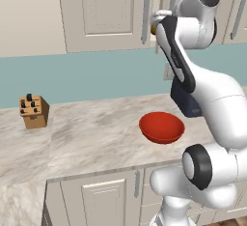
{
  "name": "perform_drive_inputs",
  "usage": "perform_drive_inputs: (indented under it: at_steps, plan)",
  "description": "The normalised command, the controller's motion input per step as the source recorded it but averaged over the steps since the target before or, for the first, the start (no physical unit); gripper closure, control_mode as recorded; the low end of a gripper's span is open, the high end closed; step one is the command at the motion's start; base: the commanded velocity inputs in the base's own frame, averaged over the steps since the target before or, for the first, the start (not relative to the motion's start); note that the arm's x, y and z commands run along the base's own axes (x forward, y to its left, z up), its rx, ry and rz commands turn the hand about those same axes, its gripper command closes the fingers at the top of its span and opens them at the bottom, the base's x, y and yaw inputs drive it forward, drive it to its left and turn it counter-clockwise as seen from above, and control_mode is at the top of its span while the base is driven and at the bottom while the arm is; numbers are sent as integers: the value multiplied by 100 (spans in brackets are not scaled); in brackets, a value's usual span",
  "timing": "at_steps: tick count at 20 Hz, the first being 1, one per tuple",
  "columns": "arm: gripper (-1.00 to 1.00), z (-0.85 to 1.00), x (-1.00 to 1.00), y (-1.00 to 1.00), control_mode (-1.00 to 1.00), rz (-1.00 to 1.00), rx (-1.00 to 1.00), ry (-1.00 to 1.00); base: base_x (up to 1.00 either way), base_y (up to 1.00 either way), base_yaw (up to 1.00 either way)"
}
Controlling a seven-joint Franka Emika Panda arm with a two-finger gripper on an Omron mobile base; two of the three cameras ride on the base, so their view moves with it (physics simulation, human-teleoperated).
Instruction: Open the cabinet. Pick the pear and mango from the cabinet and place them into the bowl. Then close the cabinet.
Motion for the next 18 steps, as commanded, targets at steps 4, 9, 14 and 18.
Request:
perform_drive_inputs:
  at_steps: [4, 9, 14, 18]
  plan:
    - [100, -26, -34, -36, -100, 4, 0, 0, 0, 0, 0]
    - [100, -23, -43, -43, -100, 4, 0, 0, 0, 0, 0]
    - [100, -17, -48, -43, -100, 5, 0, 0, 0, 0, 0]
    - [100, -9, -66, -34, -100, 5, 0, 0, 0, 0, 0]
